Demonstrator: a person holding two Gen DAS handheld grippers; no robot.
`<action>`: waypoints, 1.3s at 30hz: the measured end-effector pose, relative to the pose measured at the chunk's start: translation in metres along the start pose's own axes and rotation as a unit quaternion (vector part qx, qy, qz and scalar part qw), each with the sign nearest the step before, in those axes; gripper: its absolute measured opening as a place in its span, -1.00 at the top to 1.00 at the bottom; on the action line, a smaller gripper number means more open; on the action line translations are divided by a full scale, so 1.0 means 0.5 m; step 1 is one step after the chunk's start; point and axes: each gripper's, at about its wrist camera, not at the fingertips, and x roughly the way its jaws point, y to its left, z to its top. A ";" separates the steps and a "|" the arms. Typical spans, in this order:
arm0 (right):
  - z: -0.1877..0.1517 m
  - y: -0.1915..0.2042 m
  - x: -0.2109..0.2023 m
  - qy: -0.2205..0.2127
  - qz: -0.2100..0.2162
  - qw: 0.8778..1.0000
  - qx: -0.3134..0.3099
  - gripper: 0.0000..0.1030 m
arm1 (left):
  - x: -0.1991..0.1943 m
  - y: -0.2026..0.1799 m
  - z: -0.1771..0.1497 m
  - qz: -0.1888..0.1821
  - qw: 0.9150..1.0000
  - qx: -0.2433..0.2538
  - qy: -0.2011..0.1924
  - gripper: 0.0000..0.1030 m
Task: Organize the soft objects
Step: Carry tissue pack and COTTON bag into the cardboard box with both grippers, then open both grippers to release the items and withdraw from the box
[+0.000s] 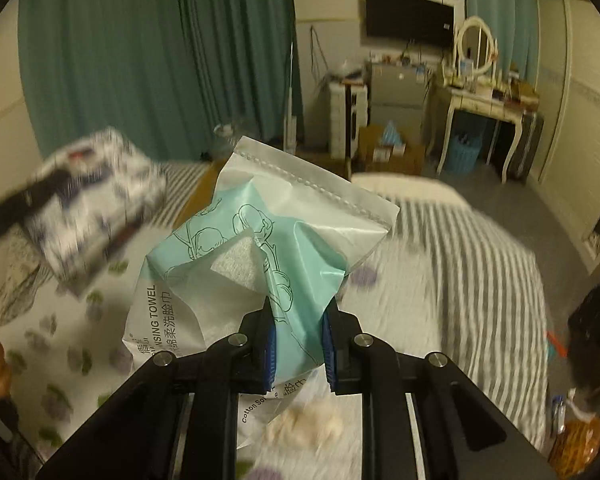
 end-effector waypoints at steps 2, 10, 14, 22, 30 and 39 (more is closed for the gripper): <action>0.037 -0.002 0.018 -0.014 -0.006 1.000 -0.001 0.65 | 0.027 0.003 0.009 0.002 1.000 -0.001 0.002 0.25; 0.148 0.001 0.123 -0.045 -0.023 0.999 -0.005 0.64 | 0.170 0.007 0.035 0.002 1.000 0.000 0.028 0.25; 0.188 0.012 0.196 -0.043 -0.043 0.998 -0.019 0.64 | 0.235 -0.001 0.034 0.001 0.999 0.010 0.046 0.25; 0.195 0.043 0.377 0.038 -0.072 0.993 -0.082 0.62 | 0.357 -0.005 0.002 0.009 0.994 0.021 0.104 0.25; 0.131 0.081 0.510 0.138 -0.065 0.977 -0.150 0.55 | 0.415 -0.016 -0.033 0.025 0.989 0.049 0.137 0.25; 0.120 0.063 0.536 0.161 -0.059 0.974 -0.150 0.20 | 0.435 -0.026 -0.018 0.037 0.987 0.061 0.145 0.15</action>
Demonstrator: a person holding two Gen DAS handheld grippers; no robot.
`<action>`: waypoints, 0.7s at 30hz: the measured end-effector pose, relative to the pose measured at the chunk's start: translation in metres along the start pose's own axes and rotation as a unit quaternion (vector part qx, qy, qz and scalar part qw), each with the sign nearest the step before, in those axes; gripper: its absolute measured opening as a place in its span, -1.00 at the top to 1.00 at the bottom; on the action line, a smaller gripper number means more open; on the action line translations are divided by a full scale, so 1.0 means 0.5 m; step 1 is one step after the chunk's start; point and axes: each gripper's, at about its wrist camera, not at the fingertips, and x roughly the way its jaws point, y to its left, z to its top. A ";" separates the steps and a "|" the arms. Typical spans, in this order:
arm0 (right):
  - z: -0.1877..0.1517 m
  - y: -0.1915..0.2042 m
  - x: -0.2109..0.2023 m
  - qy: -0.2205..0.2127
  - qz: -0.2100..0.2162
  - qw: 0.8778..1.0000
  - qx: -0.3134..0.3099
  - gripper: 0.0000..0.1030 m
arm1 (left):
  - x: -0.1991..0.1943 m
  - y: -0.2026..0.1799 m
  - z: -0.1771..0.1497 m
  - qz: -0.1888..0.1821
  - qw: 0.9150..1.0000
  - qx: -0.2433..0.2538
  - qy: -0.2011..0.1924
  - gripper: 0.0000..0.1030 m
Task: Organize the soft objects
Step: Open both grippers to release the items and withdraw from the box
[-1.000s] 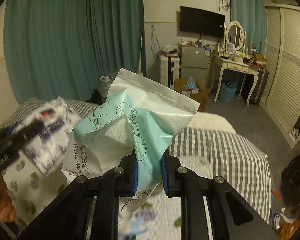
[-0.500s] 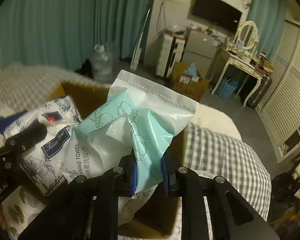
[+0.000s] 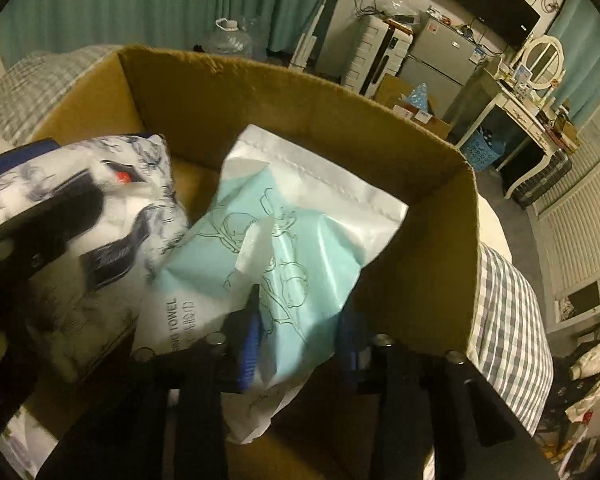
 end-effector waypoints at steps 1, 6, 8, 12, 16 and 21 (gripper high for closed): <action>-0.003 0.001 -0.009 -0.004 -0.002 1.000 -0.002 0.07 | -0.006 0.001 0.004 0.000 1.000 -0.006 0.003 0.12; -0.018 -0.006 -0.077 -0.028 -0.016 0.999 -0.003 -0.40 | -0.070 0.013 0.024 0.003 0.999 -0.023 -0.036 -0.26; -0.018 -0.017 -0.108 -0.041 -0.011 0.999 0.007 -0.40 | -0.105 0.018 0.032 0.009 0.998 -0.026 -0.061 -0.47; -0.026 -0.027 -0.183 -0.068 -0.011 0.997 0.019 -0.41 | -0.192 0.028 0.046 0.014 0.994 -0.034 -0.103 -0.55; -0.024 -0.043 -0.267 -0.105 -0.008 0.994 0.035 -0.52 | -0.261 0.041 0.044 0.014 0.991 -0.042 -0.122 -0.55; -0.054 -0.041 -0.378 -0.153 0.001 0.987 0.051 -0.56 | -0.349 0.054 0.031 0.011 0.988 -0.050 -0.144 -0.55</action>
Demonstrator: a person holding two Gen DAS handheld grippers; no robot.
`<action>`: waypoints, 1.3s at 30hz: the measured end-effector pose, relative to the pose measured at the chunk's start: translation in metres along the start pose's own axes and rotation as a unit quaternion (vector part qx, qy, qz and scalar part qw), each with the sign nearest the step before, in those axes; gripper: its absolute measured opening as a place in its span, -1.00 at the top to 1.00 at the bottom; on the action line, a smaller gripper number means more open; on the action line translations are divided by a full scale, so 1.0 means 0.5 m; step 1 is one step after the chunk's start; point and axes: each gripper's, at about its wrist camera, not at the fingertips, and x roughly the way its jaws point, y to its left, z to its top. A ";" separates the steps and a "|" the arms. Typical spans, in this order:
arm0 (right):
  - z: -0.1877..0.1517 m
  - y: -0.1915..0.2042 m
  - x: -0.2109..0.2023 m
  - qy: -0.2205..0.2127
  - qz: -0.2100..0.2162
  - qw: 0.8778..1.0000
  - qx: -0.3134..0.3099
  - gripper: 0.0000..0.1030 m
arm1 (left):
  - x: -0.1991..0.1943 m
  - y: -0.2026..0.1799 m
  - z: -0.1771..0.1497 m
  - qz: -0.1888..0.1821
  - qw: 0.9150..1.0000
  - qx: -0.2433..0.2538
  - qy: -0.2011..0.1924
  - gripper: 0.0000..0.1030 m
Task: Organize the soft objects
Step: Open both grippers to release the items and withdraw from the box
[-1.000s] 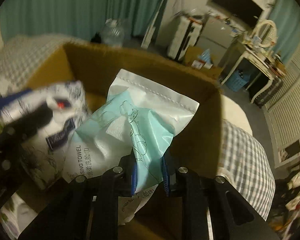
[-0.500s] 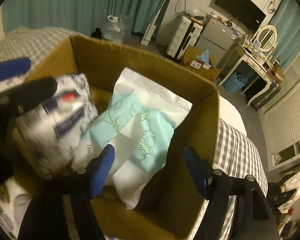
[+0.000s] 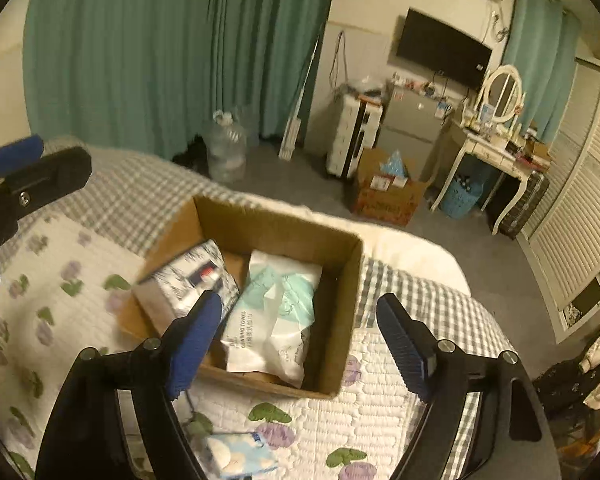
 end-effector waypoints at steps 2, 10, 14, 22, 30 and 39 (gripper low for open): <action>-0.006 0.000 -0.051 -0.022 0.000 1.000 0.008 -0.63 | -0.040 0.005 0.001 0.004 1.000 -0.003 -0.010 -0.56; -0.038 -0.002 -0.245 -0.101 -0.011 0.994 0.037 -0.97 | -0.165 0.038 -0.008 -0.006 0.999 -0.028 -0.041 -0.56; -0.062 0.006 -0.316 -0.119 -0.011 0.992 0.032 -1.00 | -0.212 0.048 -0.018 -0.005 0.998 -0.042 -0.055 -0.56; -0.116 0.032 -0.417 -0.154 -0.022 0.987 0.031 -1.00 | -0.284 0.052 -0.038 0.014 0.996 -0.025 -0.081 -0.64; -0.138 0.051 -0.478 -0.175 -0.017 0.984 0.036 -1.00 | -0.339 0.077 -0.066 0.018 0.993 -0.032 -0.108 -1.00; -0.172 0.059 -0.506 -0.181 -0.019 0.982 0.042 -1.00 | -0.340 0.065 -0.105 0.024 0.995 -0.014 -0.094 -1.00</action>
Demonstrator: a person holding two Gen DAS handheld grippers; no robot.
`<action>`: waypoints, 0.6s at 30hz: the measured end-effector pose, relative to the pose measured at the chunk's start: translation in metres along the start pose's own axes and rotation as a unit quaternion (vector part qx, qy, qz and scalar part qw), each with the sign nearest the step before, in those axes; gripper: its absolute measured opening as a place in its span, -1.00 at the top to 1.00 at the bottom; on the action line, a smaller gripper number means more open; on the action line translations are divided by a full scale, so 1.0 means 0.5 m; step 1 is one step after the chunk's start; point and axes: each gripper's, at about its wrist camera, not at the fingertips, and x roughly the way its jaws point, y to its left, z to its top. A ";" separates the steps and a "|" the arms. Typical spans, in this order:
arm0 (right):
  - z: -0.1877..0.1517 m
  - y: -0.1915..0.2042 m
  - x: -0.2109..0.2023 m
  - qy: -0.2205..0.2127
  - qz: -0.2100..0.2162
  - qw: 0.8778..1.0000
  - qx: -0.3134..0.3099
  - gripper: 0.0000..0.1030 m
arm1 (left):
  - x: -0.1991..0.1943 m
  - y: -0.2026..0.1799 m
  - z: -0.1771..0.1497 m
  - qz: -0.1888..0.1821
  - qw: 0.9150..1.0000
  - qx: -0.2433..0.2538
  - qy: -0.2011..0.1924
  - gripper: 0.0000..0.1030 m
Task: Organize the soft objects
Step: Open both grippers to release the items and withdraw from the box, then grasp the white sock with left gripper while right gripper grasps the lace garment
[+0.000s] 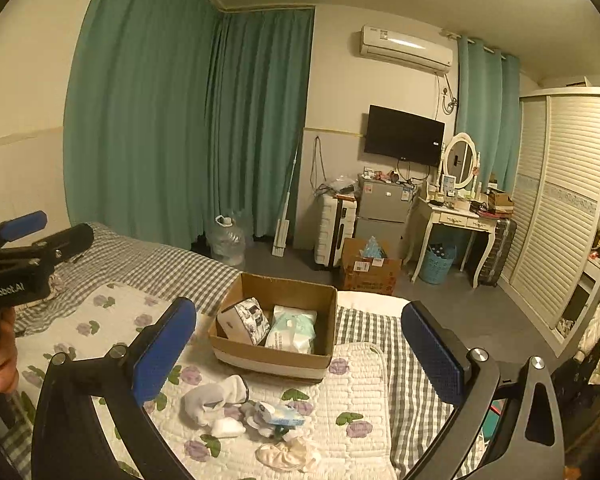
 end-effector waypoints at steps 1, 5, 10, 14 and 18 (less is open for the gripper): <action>-0.004 0.000 0.000 0.001 -0.001 1.000 0.000 -1.00 | 0.004 -0.002 -0.005 0.001 1.000 0.002 0.002 -1.00; -0.025 -0.001 0.007 0.011 -0.001 1.000 -0.001 -1.00 | 0.013 -0.010 -0.027 0.010 1.000 0.015 0.003 -1.00; -0.062 0.003 0.032 0.033 0.001 0.999 0.000 -1.00 | 0.045 -0.012 -0.067 0.002 0.999 0.019 0.032 -1.00; -0.098 0.005 0.059 0.055 0.007 0.998 0.009 -1.00 | 0.063 -0.013 -0.096 -0.015 0.998 0.018 0.059 -1.00; -0.141 0.010 0.095 0.083 0.004 0.997 0.002 -1.00 | 0.084 -0.017 -0.126 -0.025 0.997 0.026 0.072 -1.00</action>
